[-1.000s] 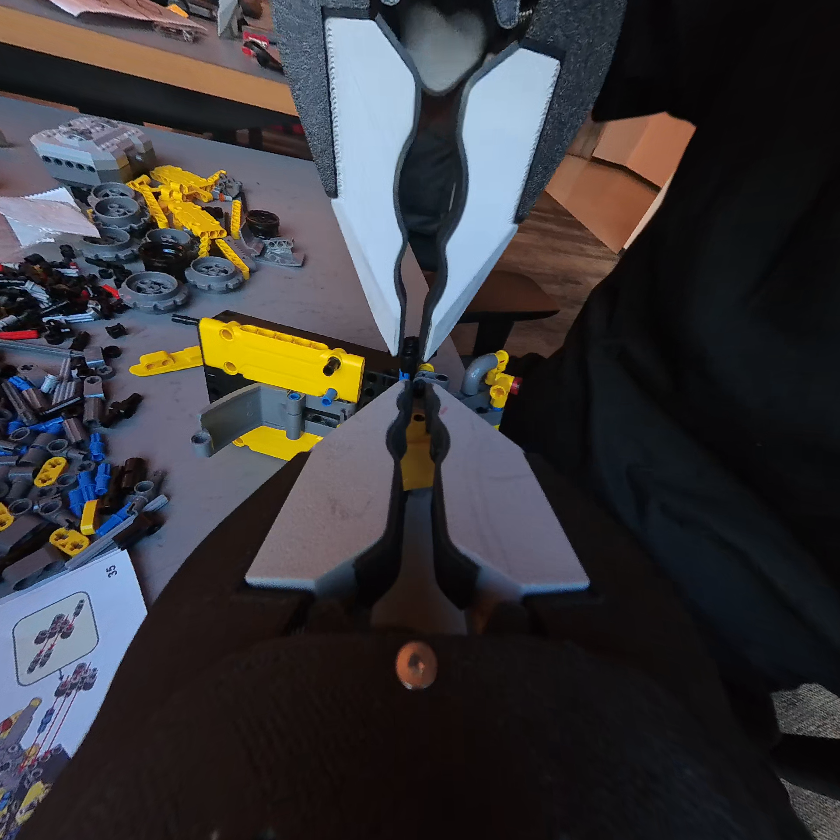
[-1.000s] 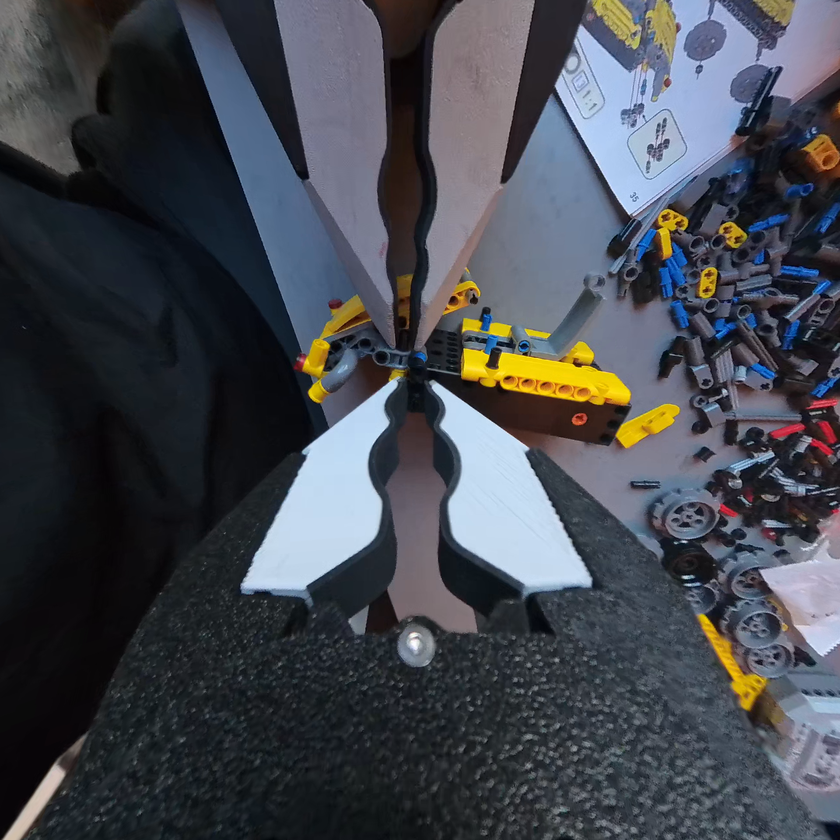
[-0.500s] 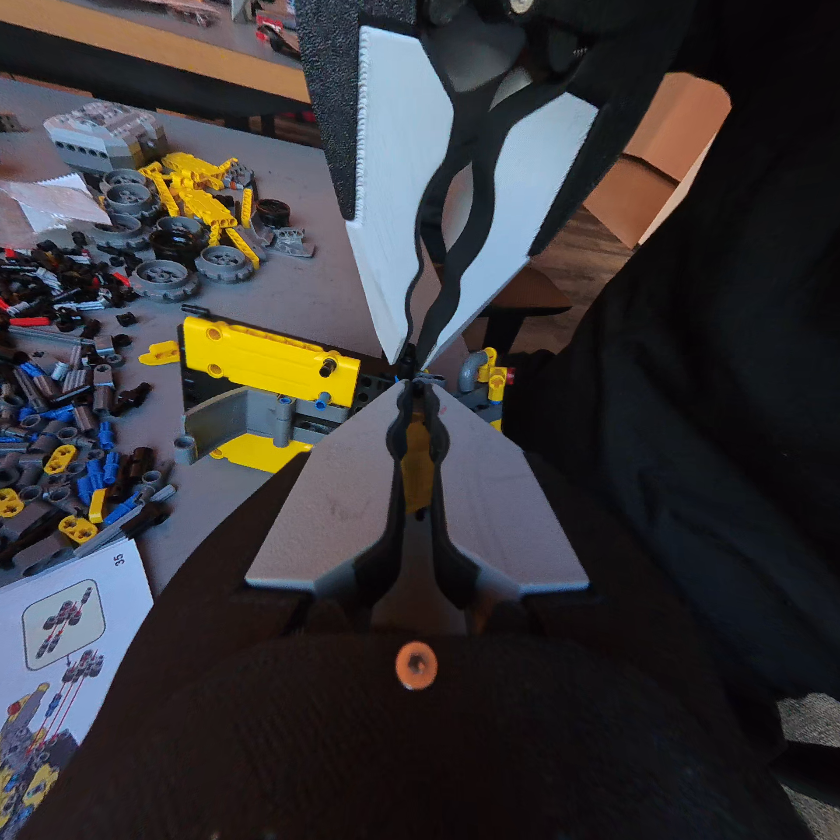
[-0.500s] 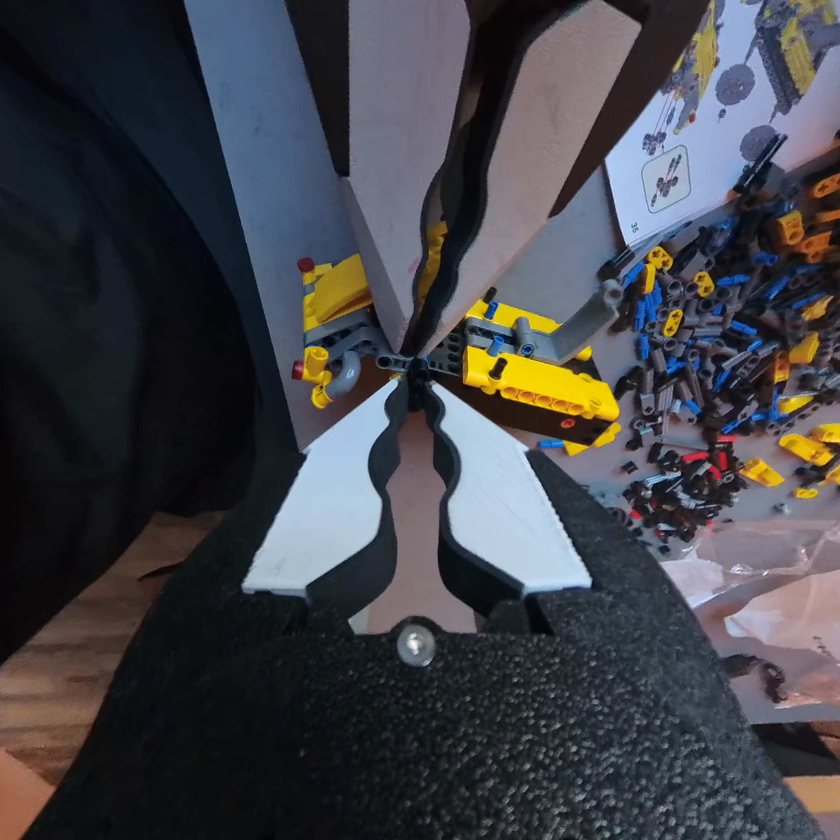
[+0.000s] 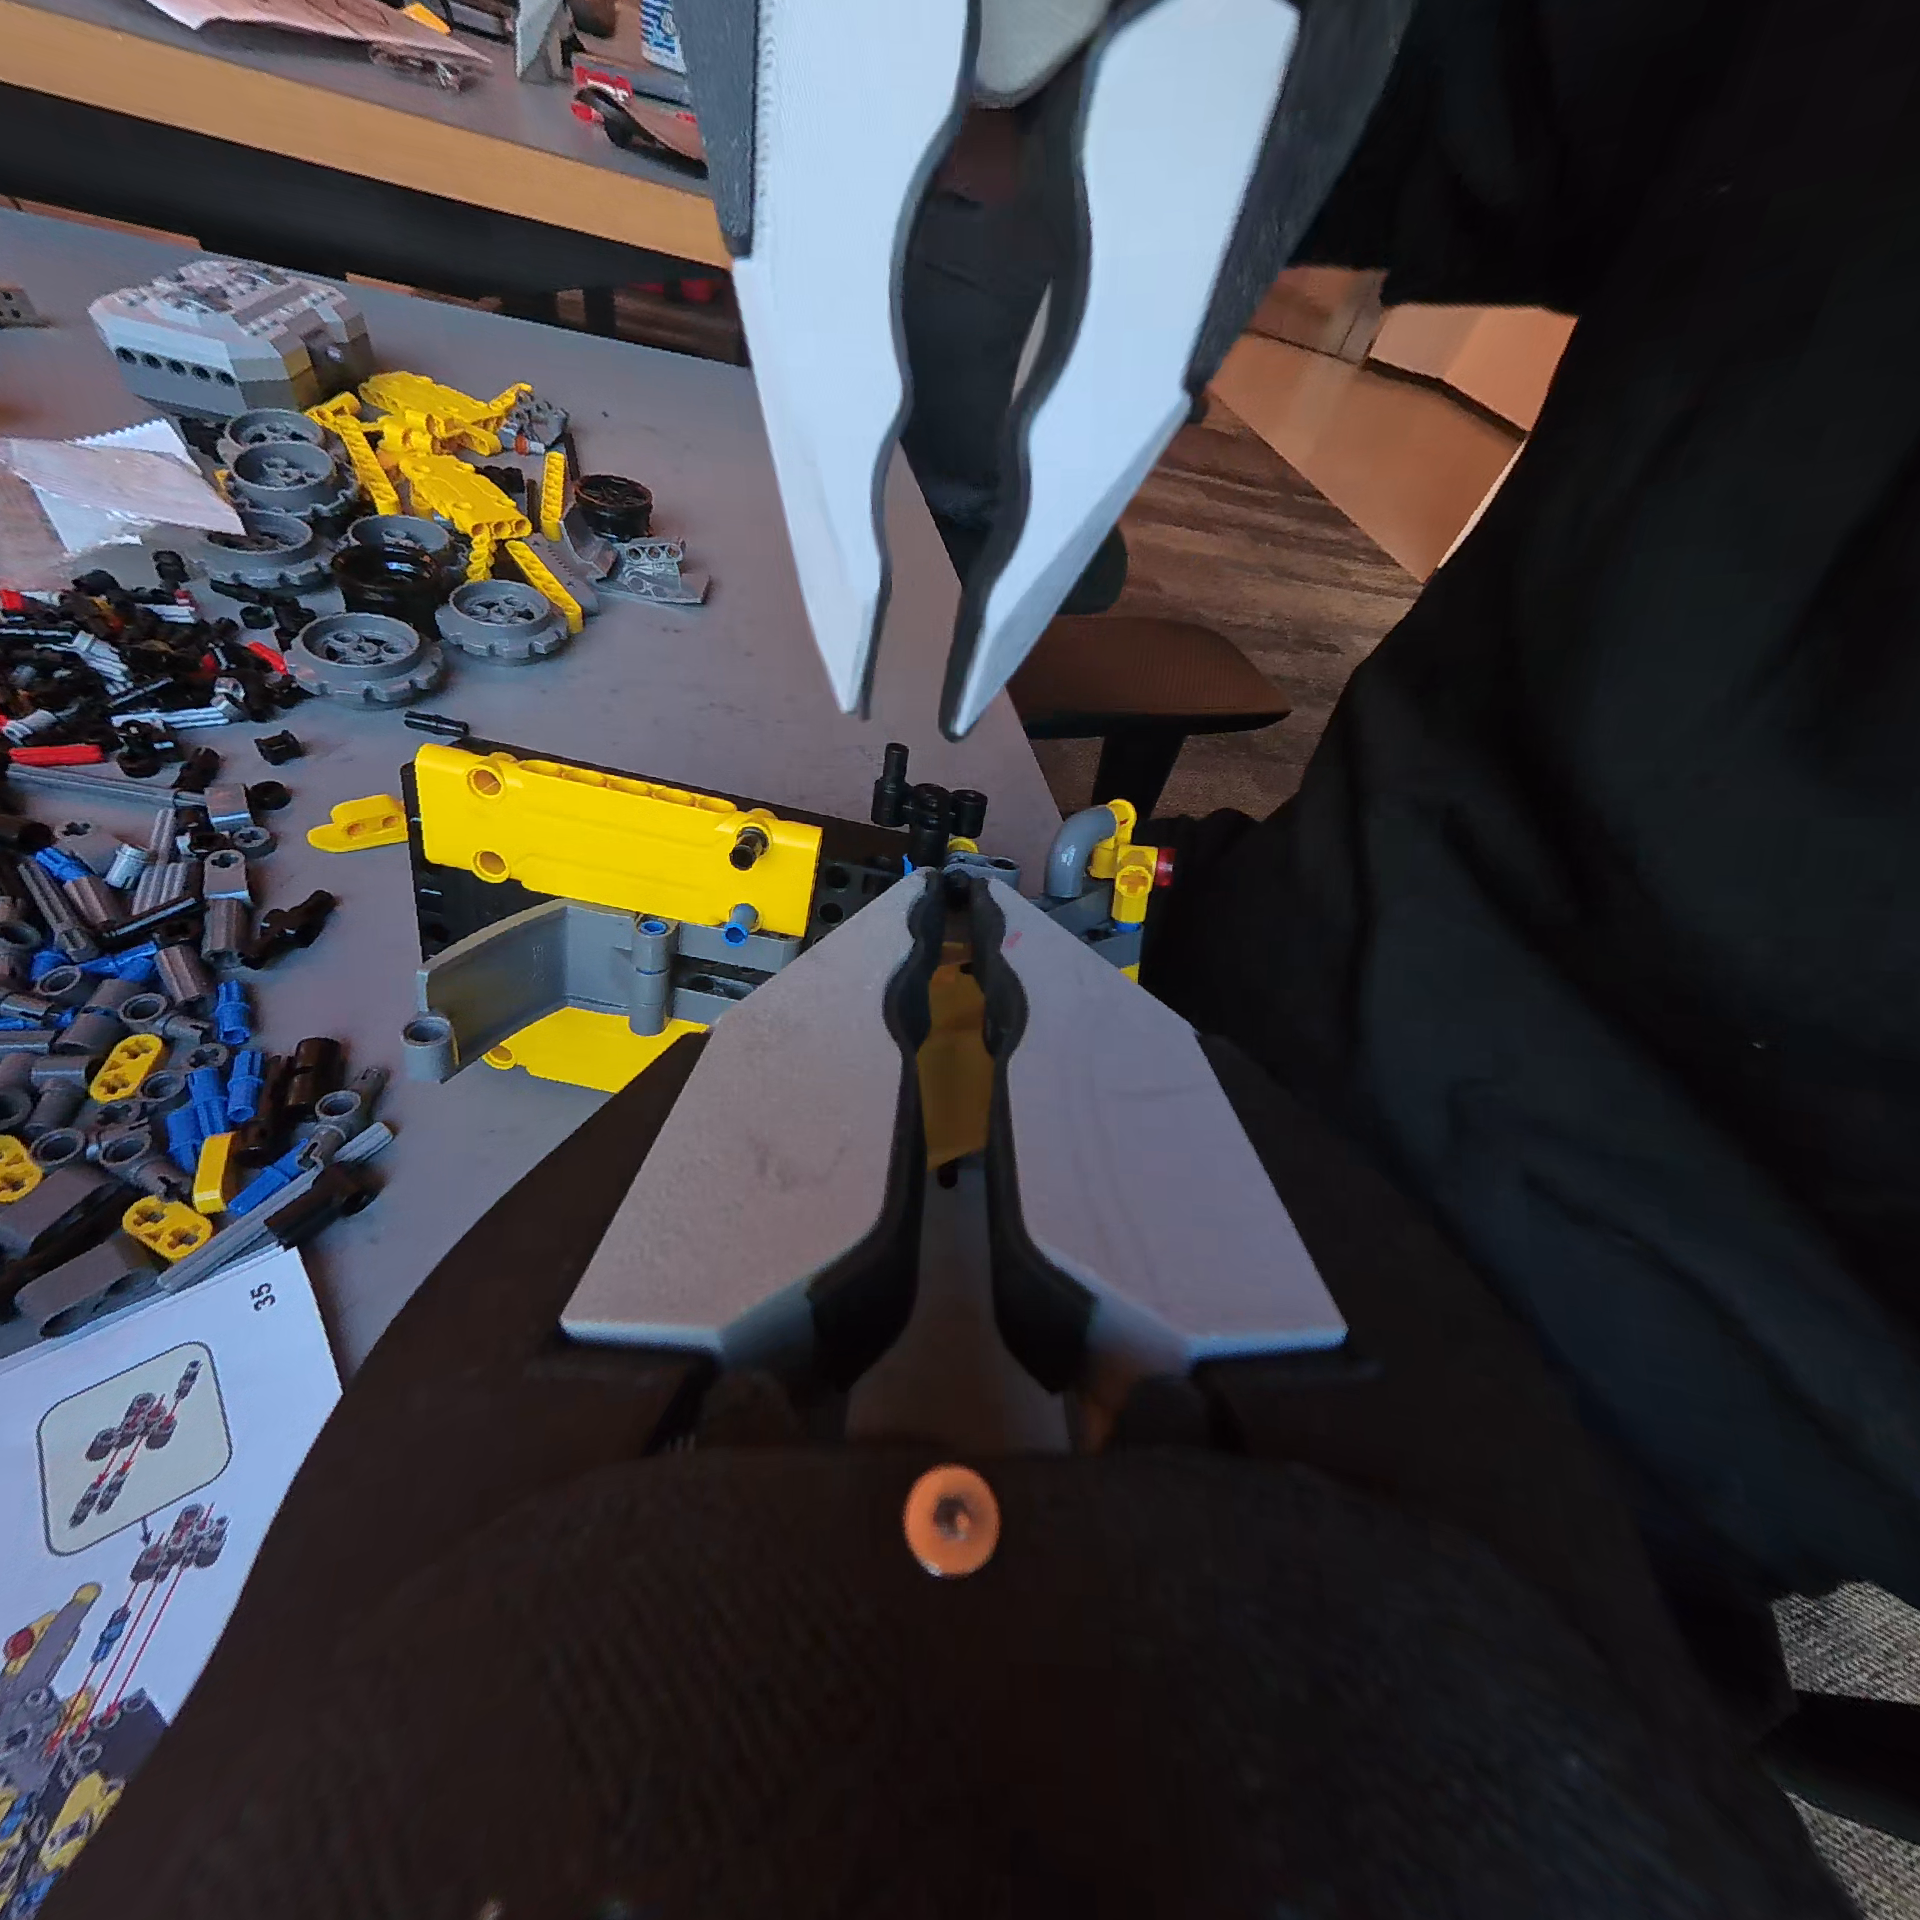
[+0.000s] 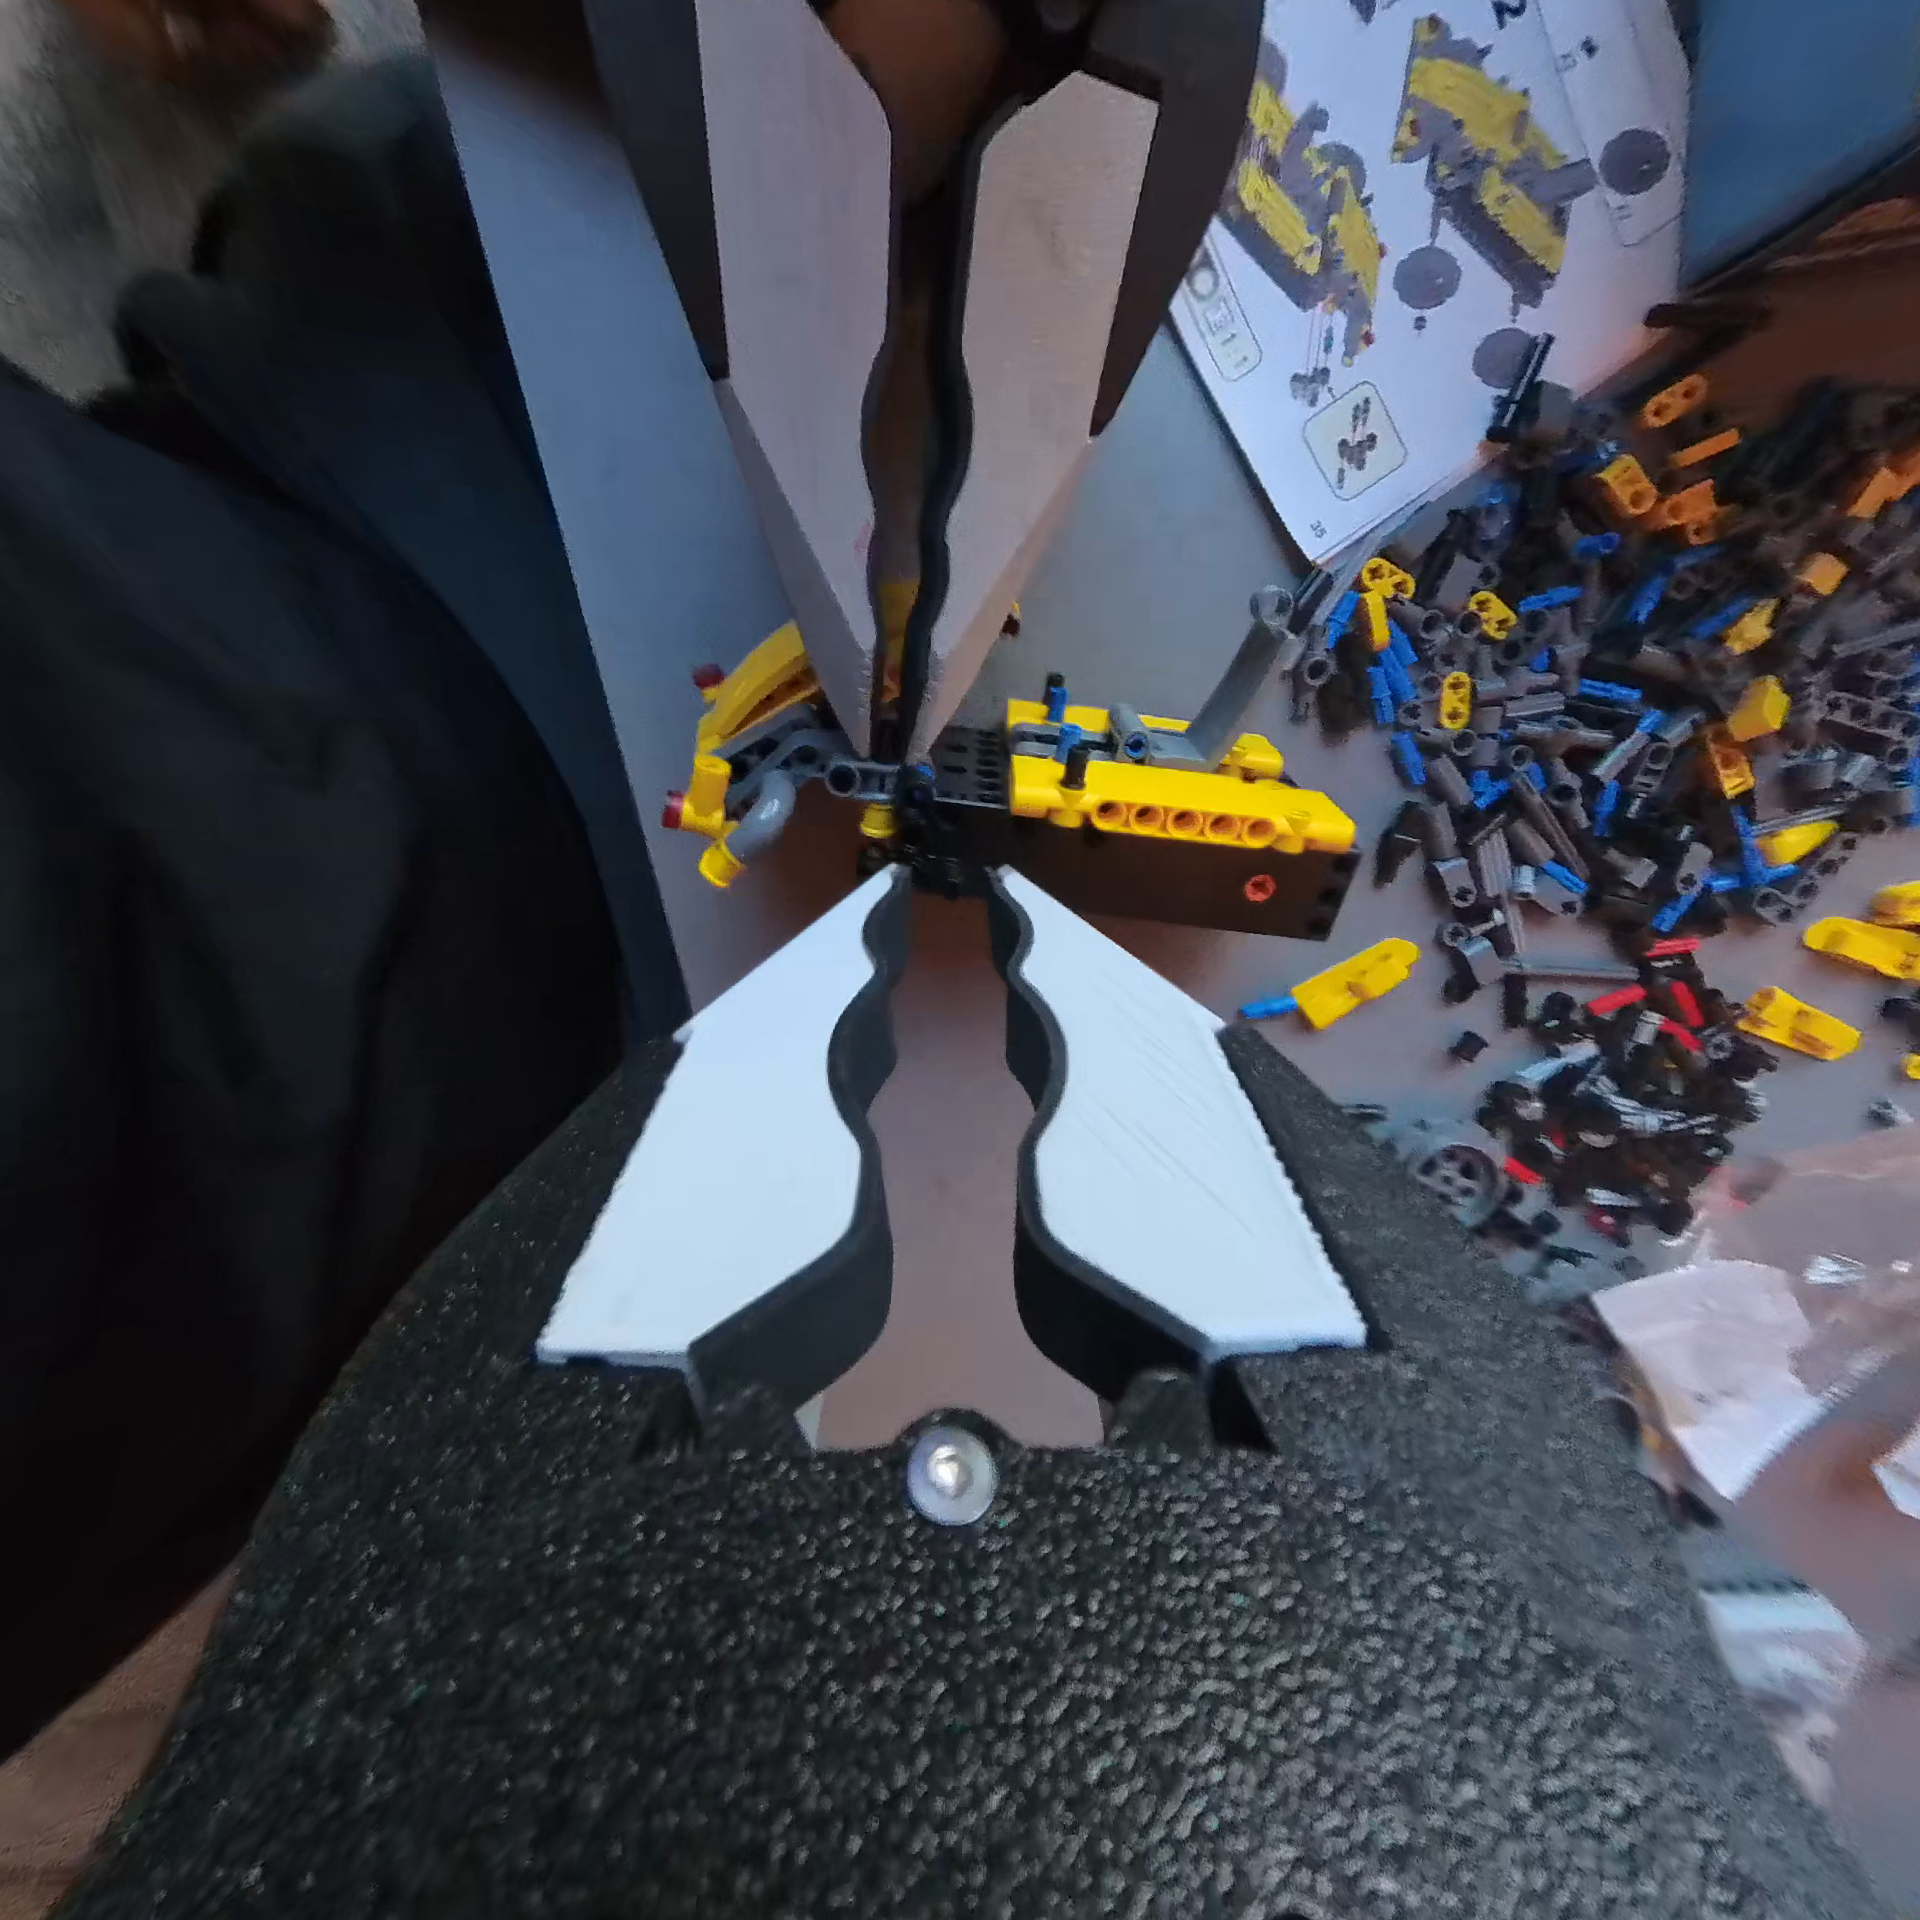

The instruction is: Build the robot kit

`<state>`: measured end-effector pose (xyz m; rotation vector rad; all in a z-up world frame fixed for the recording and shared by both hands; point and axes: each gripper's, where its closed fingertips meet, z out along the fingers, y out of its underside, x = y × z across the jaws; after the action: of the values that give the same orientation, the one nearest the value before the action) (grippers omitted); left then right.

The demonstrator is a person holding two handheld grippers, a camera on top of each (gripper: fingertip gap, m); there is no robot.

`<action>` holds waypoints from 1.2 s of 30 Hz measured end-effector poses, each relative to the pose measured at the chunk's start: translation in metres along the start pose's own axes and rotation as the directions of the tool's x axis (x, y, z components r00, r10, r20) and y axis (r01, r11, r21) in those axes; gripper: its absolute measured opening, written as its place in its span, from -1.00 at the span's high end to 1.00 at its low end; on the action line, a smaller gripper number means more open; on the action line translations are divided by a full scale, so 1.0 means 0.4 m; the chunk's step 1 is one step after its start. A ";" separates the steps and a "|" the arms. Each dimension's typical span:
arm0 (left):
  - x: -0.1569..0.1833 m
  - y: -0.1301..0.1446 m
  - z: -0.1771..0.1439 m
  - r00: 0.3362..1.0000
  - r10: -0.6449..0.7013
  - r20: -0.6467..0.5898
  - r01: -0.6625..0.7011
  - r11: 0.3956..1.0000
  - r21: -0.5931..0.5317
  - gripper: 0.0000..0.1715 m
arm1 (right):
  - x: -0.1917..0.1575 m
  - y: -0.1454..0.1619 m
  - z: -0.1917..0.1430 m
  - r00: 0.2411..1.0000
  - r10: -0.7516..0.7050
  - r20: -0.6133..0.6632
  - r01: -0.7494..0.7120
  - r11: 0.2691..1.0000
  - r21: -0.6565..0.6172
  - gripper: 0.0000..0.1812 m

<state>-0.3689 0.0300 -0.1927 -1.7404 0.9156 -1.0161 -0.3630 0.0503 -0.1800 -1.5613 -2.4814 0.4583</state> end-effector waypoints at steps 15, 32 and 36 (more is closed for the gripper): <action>0.000 0.001 0.002 1.000 0.001 0.001 -0.001 1.000 -0.002 0.99 | -0.009 -0.043 0.001 1.000 -0.001 -0.024 0.004 0.992 0.125 1.00; -0.006 0.004 0.001 1.000 0.007 0.017 -0.007 1.000 -0.010 0.98 | 0.009 -0.029 0.023 0.995 -0.041 -0.087 0.046 0.997 0.067 1.00; -0.005 0.003 -0.001 1.000 0.005 0.013 -0.005 1.000 -0.005 0.99 | 0.041 -0.036 -0.035 0.995 0.073 -0.070 -0.056 0.974 0.220 1.00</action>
<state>-0.3702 0.0314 -0.1942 -1.7461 0.9149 -0.9988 -0.3780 0.0616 -0.1620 -1.5444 -2.2419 0.6431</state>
